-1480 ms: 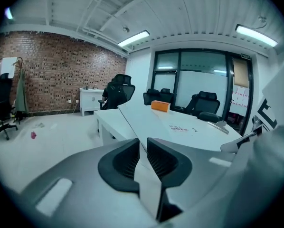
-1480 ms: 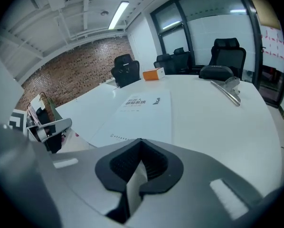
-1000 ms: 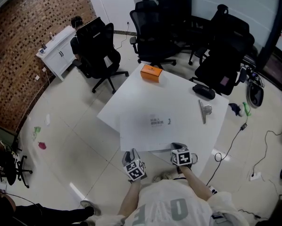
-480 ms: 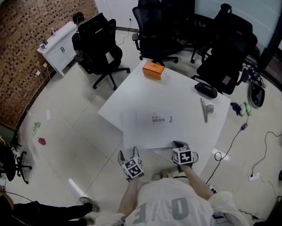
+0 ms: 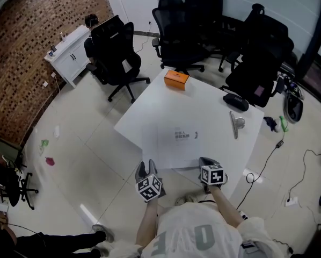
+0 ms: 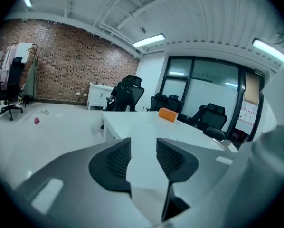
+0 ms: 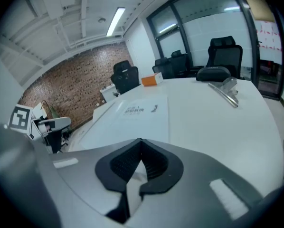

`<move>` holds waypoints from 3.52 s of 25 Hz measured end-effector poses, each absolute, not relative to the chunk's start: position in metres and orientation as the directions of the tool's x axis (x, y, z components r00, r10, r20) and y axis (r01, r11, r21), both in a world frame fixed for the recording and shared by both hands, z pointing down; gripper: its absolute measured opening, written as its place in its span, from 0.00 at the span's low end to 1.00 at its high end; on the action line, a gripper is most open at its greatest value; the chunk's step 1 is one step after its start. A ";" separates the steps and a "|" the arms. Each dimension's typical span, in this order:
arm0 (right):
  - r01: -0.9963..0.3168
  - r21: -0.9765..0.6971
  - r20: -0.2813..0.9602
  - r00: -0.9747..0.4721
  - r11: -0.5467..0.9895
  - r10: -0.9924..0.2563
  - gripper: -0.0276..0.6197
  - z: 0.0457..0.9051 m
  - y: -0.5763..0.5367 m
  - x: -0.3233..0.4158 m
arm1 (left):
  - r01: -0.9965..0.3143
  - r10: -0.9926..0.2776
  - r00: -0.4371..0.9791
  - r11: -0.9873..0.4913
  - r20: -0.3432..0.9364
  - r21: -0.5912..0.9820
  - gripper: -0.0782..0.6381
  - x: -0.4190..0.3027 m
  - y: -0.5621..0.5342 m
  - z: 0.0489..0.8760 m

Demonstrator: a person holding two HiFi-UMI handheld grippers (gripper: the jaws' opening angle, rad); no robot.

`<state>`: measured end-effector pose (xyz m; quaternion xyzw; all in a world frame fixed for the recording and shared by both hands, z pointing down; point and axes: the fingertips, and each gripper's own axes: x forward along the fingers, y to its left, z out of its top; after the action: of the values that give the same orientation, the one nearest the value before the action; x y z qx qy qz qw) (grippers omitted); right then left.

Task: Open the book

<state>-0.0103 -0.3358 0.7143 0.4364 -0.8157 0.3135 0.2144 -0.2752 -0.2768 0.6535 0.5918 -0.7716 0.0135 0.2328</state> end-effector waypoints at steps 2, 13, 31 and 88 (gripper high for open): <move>-0.830 -0.342 0.540 -0.557 0.440 -0.631 0.05 0.681 -0.346 -0.013 | -0.926 -0.944 -0.161 0.245 0.287 0.287 0.15 -0.272 -0.284 0.622; -0.685 -0.196 0.016 -0.718 0.702 -0.696 0.05 0.449 -0.336 -0.057 | -0.966 -0.984 0.136 -0.158 -0.117 0.206 0.13 -0.204 -0.308 0.447; -0.665 -0.225 0.014 -0.733 0.712 -0.680 0.05 0.429 -0.298 -0.065 | -0.964 -0.969 0.212 -0.228 -0.126 0.134 0.13 -0.192 -0.283 0.415; -0.622 -0.266 0.023 -0.768 0.736 -0.640 0.05 0.458 0.183 0.133 | -0.982 -0.991 0.036 -0.059 -0.126 0.181 0.13 -0.024 0.201 0.440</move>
<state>0.1335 0.1833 0.4579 0.3388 -0.9311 0.1303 -0.0349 -0.0238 0.2011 0.4401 0.7195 -0.6855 -0.1088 0.0222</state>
